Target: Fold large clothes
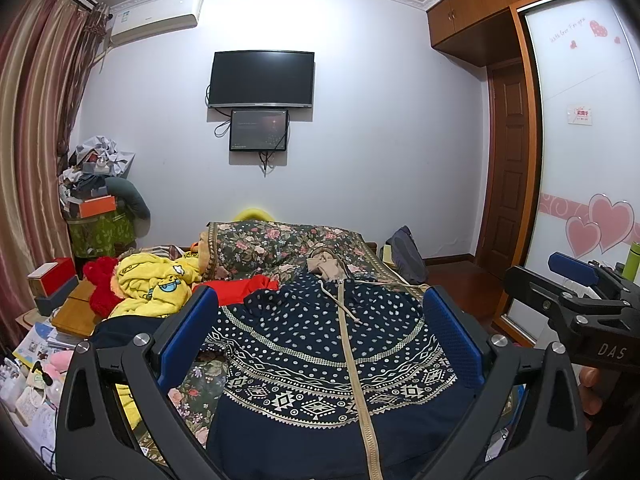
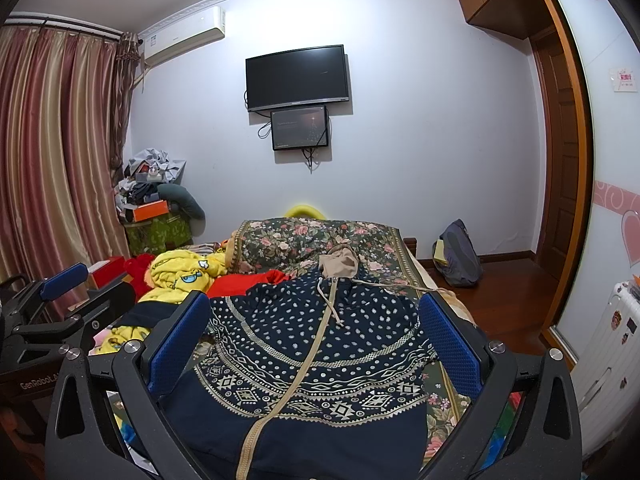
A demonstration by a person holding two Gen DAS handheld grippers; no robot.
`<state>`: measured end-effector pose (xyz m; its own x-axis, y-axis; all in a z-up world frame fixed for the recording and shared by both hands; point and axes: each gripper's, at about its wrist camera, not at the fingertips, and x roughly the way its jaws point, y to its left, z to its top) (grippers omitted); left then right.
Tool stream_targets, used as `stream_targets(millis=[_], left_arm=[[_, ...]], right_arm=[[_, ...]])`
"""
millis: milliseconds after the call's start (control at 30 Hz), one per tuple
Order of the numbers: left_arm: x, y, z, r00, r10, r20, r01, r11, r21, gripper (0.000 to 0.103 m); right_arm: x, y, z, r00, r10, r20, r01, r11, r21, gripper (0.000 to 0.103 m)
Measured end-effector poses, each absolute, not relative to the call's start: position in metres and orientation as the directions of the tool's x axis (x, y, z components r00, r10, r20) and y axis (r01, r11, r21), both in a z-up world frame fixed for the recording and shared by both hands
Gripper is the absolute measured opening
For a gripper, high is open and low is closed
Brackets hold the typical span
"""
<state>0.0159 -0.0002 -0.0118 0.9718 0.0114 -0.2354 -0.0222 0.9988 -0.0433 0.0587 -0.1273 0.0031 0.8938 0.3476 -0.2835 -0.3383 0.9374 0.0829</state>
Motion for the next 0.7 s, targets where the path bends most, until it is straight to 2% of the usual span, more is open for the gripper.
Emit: stream_targets(millis=[700], left_arm=[[0.0208,0.0014,-0.0155,0.969,0.012,-0.246,-0.023,0.999,-0.044,0.103]], right_arm=[[0.0616,-0.1248,-0.0033,0.894,0.338,-0.294,-0.331,0.941,0.076,0.103]])
